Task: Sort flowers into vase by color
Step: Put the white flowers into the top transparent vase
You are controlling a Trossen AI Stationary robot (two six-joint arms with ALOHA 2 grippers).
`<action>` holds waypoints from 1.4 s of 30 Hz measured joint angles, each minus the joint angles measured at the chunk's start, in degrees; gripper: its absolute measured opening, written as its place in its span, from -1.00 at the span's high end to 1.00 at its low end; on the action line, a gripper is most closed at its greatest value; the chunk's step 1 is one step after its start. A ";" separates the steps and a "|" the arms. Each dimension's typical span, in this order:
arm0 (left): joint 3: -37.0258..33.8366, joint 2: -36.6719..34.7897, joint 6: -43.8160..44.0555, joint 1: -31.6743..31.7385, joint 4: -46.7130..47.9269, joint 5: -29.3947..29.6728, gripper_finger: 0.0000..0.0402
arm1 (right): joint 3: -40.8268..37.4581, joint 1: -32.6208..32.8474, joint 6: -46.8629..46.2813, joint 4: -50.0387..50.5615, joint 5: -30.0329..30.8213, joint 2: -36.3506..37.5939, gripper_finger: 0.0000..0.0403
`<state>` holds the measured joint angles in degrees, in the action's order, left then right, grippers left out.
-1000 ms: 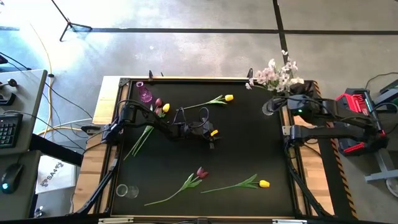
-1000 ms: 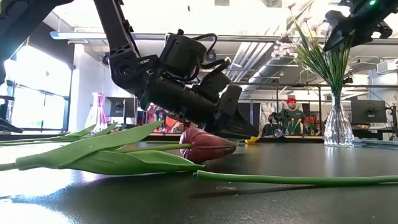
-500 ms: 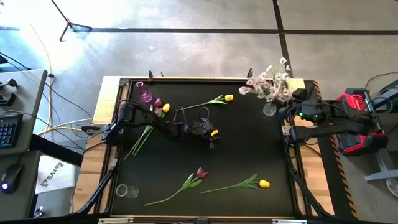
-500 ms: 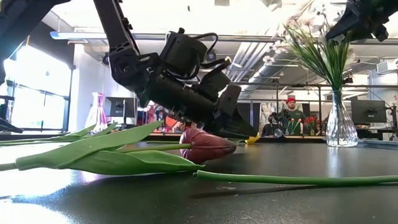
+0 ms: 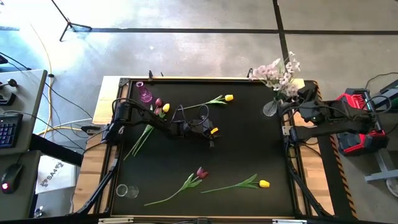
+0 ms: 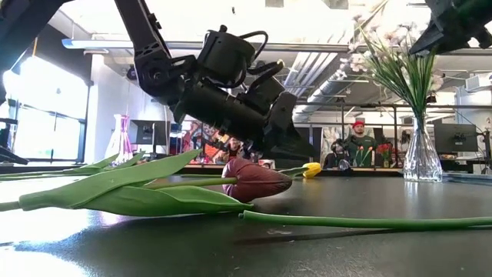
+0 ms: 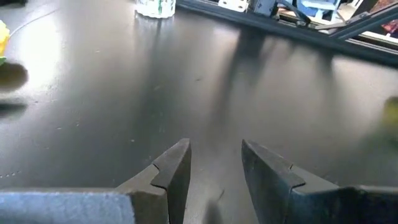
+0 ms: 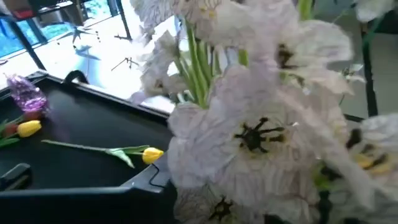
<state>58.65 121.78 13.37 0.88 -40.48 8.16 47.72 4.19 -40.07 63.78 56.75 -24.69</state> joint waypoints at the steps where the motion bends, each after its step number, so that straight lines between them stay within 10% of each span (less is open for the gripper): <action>1: 0.00 -0.05 -0.02 0.07 0.23 0.00 0.35 | 0.00 0.00 0.12 -0.08 0.36 0.00 0.31; 25: 0.00 -0.16 -2.51 0.65 0.39 -0.04 0.35 | 9.86 0.00 5.62 4.41 -1.78 2.22 0.31; 42: 0.00 -0.14 -2.51 1.56 0.37 -0.04 0.35 | 1.31 0.00 6.29 -0.07 -5.98 14.38 0.31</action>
<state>58.65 121.64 10.85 2.44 -40.11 8.12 49.04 4.19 -33.78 63.71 50.77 -10.31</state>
